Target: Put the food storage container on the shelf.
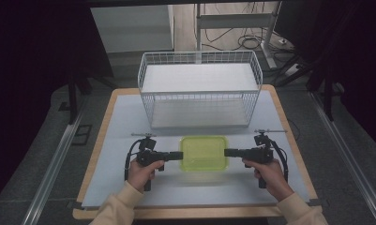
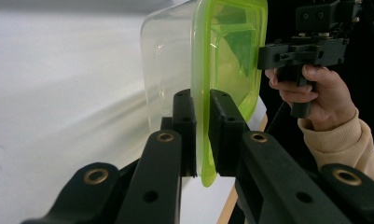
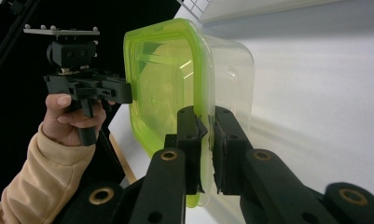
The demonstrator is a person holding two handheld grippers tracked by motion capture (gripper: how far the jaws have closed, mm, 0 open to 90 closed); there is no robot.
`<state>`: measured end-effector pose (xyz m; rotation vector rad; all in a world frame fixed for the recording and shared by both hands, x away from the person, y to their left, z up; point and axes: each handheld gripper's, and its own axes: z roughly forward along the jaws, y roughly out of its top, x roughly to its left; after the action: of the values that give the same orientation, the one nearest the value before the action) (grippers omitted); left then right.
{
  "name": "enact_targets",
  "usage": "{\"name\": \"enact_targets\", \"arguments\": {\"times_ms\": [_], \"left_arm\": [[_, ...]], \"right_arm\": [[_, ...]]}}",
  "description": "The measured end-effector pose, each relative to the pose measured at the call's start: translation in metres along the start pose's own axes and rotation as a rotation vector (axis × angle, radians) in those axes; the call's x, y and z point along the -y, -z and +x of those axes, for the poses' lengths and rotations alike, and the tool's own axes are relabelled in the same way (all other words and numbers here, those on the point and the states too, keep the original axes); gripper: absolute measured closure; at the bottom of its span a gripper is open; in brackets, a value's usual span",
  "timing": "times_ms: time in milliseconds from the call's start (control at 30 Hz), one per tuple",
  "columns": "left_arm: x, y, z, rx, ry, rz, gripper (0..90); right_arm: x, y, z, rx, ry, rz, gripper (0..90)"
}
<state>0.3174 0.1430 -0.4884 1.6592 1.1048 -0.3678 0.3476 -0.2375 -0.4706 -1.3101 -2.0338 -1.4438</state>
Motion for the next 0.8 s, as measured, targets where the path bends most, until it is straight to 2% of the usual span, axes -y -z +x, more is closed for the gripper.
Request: {"name": "enact_targets", "arguments": {"times_ms": [200,433,800], "left_arm": [[-0.010,0.005,-0.005,-0.004,-0.014,-0.012,82.0],[-0.030,0.013,-0.012,-0.009,-0.026,-0.029,81.8],[-0.051,0.024,-0.020,-0.032,-0.043,-0.044,81.6]], "right_arm": [[-0.013,0.004,0.010,0.007,0.017,-0.009,82.7],[-0.033,0.008,0.023,0.020,0.043,-0.017,82.7],[-0.057,0.008,0.035,0.018,0.066,-0.031,82.7]]}}
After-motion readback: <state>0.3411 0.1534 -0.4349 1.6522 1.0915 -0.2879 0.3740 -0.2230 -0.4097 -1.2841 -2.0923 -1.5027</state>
